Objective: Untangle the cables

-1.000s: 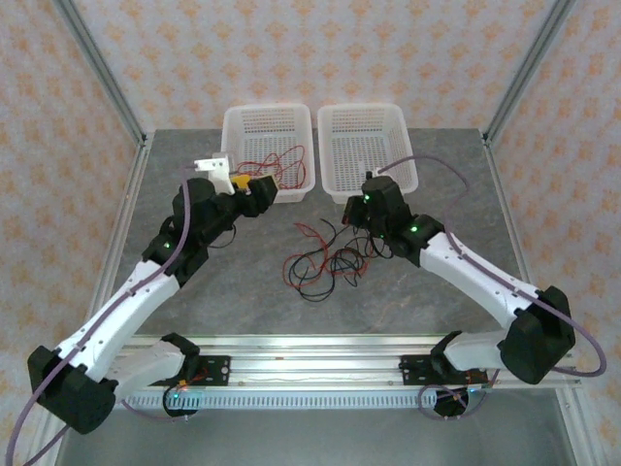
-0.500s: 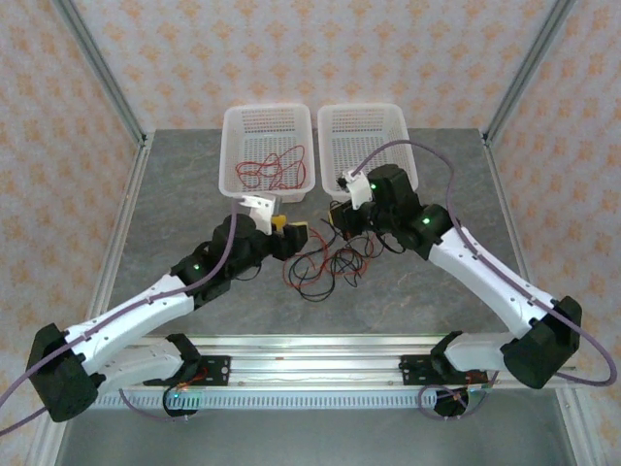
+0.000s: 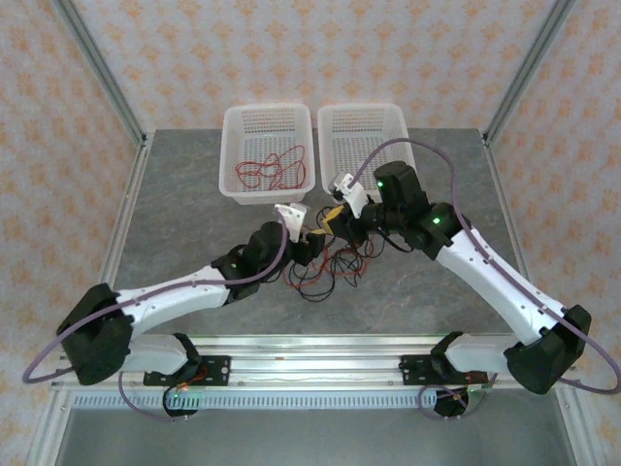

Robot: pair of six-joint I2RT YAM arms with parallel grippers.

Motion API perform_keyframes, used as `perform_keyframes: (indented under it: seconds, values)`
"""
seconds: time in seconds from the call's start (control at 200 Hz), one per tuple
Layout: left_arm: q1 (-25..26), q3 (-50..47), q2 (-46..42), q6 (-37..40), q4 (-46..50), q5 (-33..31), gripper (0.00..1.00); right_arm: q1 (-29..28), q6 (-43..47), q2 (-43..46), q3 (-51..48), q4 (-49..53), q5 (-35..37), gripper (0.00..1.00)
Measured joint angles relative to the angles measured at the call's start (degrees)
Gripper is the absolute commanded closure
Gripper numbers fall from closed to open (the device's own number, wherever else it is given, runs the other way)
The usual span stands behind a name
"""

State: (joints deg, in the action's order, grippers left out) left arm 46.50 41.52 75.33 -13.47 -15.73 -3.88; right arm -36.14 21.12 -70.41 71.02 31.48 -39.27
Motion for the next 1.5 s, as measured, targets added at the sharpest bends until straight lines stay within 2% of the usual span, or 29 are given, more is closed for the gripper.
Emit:
perform_keyframes:
  seconds: [0.1,0.16,0.27,0.4,0.506,0.676,0.701,0.761,0.791,0.871,0.996,1.131,1.251,1.497]
  values:
    - [0.0,0.6,4.2,0.3,-2.2,-1.6,0.44,0.2,-0.1,1.3,-0.2,-0.6,-1.7,1.00]
    - [0.0,1.7,6.8,0.5,-3.5,-2.0,0.49,0.3,-0.3,2.8,-0.7,-1.2,-2.6,1.00]
    - [0.0,3.4,10.7,-0.4,-7.8,-2.6,0.75,0.3,-1.6,6.1,-1.6,-2.4,-3.9,1.00]
    - [0.0,4.9,14.4,-1.8,-11.5,-3.1,1.00,0.3,-4.9,9.7,-1.5,-4.8,-3.1,1.00]
    - [0.0,4.9,16.4,-2.8,-13.4,-4.7,1.00,0.3,-8.7,11.9,-0.6,-5.5,-0.4,1.00]
    - [1.1,3.7,16.7,-5.6,-19.1,-5.6,1.00,0.6,-16.2,14.3,2.4,-5.6,9.5,1.00]
    - [1.2,3.2,16.3,-6.1,-20.0,-5.5,0.93,0.6,-17.0,14.5,2.6,-5.6,11.0,1.00]
    - [1.9,1.9,14.8,-6.8,-20.8,-5.6,0.67,0.6,-19.3,15.4,2.9,-6.1,14.7,1.00]
    - [2.0,0.9,13.8,-7.3,-20.5,-5.7,0.56,0.6,-20.4,16.1,2.9,-7.5,16.7,1.00]
    - [2.3,-2.0,11.2,-8.0,-18.7,-6.2,0.39,0.6,-22.5,18.4,3.1,-11.9,22.5,1.00]
    - [3.0,-3.9,6.4,-7.9,-12.7,-7.0,0.37,0.6,-24.4,19.4,3.8,-19.4,30.7,1.00]
    - [3.4,-3.9,-0.5,-7.9,-7.5,-8.2,0.34,0.6,-24.5,16.4,7.1,-24.3,35.8,1.00]
    - [3.4,-4.0,-7.1,-8.2,-3.8,-10.0,0.26,0.6,-23.3,12.0,11.5,-26.2,38.9,1.00]
    - [3.4,-4.2,-14.3,-9.4,3.1,-12.9,0.25,0.6,-17.0,3.5,20.8,-26.6,44.6,1.00]
